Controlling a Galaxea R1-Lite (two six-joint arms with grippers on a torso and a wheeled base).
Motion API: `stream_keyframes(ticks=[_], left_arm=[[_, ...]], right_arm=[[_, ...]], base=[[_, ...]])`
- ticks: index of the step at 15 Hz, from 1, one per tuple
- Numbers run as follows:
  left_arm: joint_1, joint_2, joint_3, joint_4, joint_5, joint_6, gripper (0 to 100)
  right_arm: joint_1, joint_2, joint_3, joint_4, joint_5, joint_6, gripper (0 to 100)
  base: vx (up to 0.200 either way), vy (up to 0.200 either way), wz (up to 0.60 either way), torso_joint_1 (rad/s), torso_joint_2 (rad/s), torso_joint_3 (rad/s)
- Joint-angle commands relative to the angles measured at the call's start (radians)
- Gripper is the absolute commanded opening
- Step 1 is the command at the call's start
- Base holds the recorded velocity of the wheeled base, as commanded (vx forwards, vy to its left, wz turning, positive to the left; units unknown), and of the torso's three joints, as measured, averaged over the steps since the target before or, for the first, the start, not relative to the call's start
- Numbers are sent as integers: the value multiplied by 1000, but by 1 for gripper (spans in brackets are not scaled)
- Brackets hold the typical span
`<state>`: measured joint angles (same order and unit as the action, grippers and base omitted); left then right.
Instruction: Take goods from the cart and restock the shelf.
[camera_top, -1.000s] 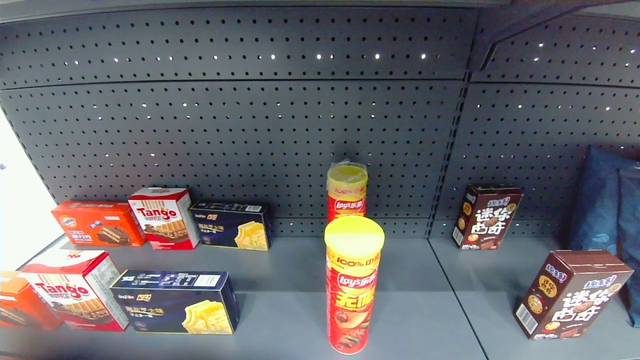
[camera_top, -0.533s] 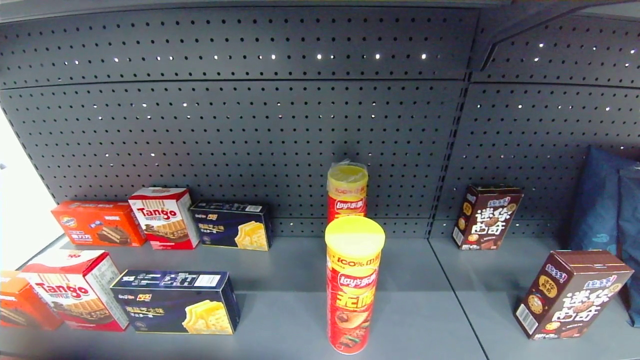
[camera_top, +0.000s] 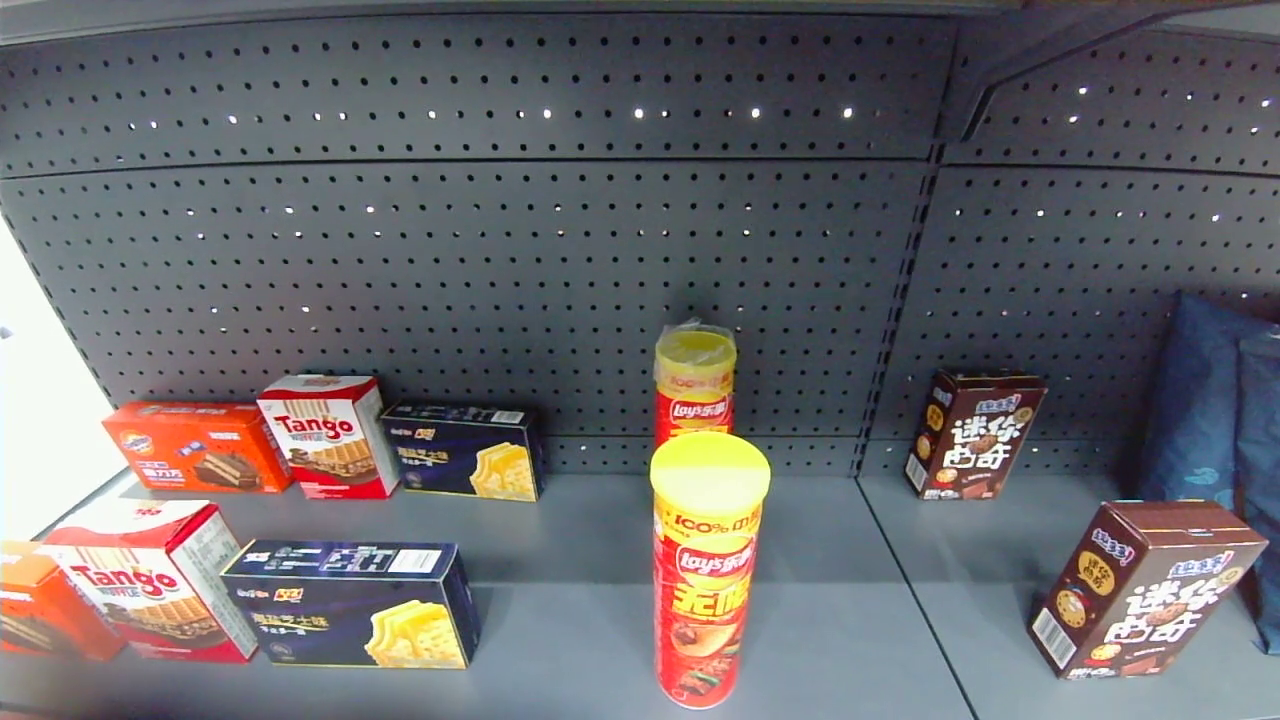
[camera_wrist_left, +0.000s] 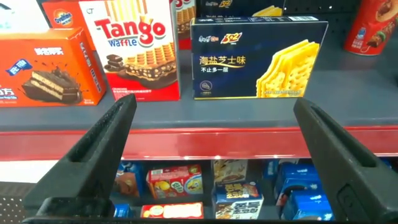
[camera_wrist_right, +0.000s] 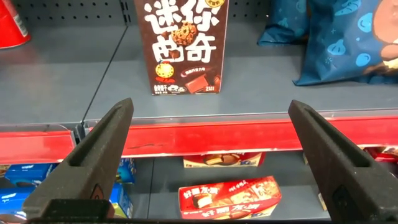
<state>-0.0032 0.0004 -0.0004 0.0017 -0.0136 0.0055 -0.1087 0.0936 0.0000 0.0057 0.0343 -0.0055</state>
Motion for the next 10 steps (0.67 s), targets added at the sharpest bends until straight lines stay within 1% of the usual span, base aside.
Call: stream_keyframes(ticks=[1, 2, 3, 4, 5, 6, 10], left_arm=[[0, 0, -1, 0, -2, 1, 100], [0, 0, -1, 0, 0, 1, 100], [0, 0, 0, 0, 0, 1, 100], [0, 0, -1, 0, -2, 1, 100], [0, 0, 0, 0, -2, 1, 100], [0, 0, 0, 0, 0, -1, 100], [0, 0, 0, 0, 0, -1, 100]], right_arm=[[0, 1, 0, 0, -1, 1, 100], [4, 1, 0, 2, -1, -1, 100], [84, -12, -2, 3, -1, -1, 100], [135, -61, -2, 2, -1, -2, 100], [101, -84, 0, -1, -2, 6, 100], [113, -84, 0, -1, -2, 6, 100], [110, -84, 0, -1, -2, 6, 100]], base=[[0, 0, 0, 0, 0, 0], [0, 0, 0, 0, 0, 0], [0, 0, 0, 0, 0, 0], [0, 0, 0, 0, 0, 0], [0, 0, 0, 0, 0, 0], [0, 0, 0, 0, 0, 0], [0, 0, 0, 0, 0, 0]])
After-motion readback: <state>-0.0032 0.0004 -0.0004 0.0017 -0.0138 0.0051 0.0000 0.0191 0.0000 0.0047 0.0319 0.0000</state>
